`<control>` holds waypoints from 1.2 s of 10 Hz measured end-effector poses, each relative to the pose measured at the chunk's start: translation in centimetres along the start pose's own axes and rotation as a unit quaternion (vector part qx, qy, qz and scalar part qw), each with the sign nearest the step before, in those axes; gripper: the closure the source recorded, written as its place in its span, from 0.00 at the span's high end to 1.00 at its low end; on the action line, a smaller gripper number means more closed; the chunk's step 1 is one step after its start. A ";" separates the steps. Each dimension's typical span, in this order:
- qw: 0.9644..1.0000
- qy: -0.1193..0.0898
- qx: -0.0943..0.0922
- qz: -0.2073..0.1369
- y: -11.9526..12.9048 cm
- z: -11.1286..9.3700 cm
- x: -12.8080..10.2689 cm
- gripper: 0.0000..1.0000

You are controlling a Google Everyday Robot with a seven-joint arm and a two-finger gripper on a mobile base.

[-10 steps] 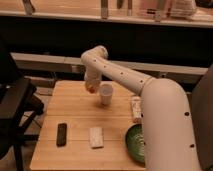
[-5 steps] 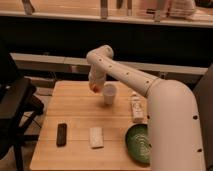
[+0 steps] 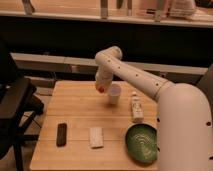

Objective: Place the pepper in the ceramic cup

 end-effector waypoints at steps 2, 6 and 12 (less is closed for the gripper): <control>1.000 0.001 0.002 0.012 1.1 -0.2 0.5 0.04; 1.000 -0.001 0.003 0.029 2.7 -0.4 1.0 0.04; 0.999 -0.002 0.001 0.052 5.7 -0.8 1.9 0.04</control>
